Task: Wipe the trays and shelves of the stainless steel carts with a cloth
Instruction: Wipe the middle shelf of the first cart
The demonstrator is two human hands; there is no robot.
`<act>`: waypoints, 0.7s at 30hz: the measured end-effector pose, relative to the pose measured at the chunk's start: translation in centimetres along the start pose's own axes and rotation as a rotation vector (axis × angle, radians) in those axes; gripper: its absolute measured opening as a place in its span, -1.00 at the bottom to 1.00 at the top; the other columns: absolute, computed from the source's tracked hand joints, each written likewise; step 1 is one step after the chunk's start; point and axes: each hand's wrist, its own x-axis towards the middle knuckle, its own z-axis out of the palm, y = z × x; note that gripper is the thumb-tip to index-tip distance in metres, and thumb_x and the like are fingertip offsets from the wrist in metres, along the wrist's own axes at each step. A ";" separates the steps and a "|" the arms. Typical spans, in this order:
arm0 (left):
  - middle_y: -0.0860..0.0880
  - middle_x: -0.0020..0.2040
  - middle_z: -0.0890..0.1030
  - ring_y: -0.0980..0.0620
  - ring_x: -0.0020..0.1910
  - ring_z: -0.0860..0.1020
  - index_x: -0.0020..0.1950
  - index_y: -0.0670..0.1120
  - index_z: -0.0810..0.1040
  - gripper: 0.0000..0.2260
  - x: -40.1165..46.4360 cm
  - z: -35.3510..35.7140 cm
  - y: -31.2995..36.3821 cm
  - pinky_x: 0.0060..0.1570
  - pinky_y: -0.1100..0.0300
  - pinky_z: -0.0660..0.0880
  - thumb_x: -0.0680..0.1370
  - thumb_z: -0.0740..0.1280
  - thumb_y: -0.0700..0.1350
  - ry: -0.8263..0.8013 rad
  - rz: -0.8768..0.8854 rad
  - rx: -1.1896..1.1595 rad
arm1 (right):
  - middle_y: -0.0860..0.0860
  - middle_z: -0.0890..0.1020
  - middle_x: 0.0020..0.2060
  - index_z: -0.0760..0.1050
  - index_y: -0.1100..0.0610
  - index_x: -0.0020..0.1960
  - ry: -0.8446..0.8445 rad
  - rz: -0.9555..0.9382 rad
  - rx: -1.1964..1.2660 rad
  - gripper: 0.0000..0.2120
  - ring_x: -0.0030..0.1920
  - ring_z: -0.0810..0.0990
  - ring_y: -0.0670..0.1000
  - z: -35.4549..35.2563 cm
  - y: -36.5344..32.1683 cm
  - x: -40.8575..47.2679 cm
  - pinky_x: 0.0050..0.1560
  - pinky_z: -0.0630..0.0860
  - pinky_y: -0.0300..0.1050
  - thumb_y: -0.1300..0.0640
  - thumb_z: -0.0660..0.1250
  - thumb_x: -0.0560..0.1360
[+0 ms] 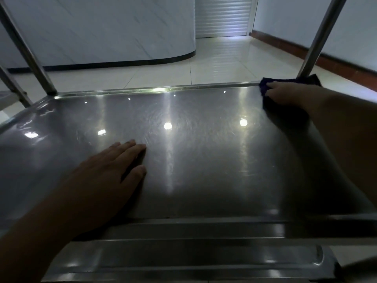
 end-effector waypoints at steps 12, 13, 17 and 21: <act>0.28 0.64 0.01 0.30 0.57 -0.05 0.62 0.35 0.01 -0.22 -0.2 0.0 0.2 0.54 0.18 -0.02 0.39 -0.28 0.48 0.015 0.002 -0.012 | 0.21 0.17 0.62 0.19 -0.09 0.62 0.030 -0.026 -0.127 -0.50 0.58 0.13 0.35 -0.1 -1.3 -2.0 0.55 0.04 0.29 -0.15 0.02 0.71; 0.28 0.65 0.01 0.27 0.60 -0.03 0.62 0.35 0.01 -0.21 -0.2 -0.1 0.3 0.55 0.17 -0.01 0.38 -0.28 0.48 0.012 -0.004 -0.012 | 0.23 0.19 0.60 0.23 -0.07 0.59 0.041 0.018 -0.140 -0.45 0.56 0.16 0.39 -0.4 0.4 -0.7 0.54 0.07 0.35 -0.22 -0.04 0.67; 0.27 0.65 -0.01 0.20 0.63 -0.03 0.63 0.32 -0.01 -0.18 -0.5 -0.4 0.9 0.58 0.11 0.00 0.37 -0.31 0.46 -0.008 -0.011 0.002 | 0.25 0.24 0.56 0.21 -0.01 0.60 0.073 0.156 -0.219 -0.35 0.51 0.23 0.37 -1.3 3.0 -2.4 0.53 0.12 0.28 -0.30 -0.01 0.60; 0.20 0.67 0.04 0.13 0.65 0.01 0.65 0.27 0.02 -0.17 -0.6 -0.5 1.0 0.60 0.06 0.04 0.38 -0.31 0.45 0.002 0.002 0.005 | 0.25 0.16 0.60 0.16 0.05 0.64 0.046 0.131 -0.322 -0.49 0.57 0.15 0.34 -1.4 2.7 -6.9 0.58 0.06 0.20 -0.10 -0.01 0.74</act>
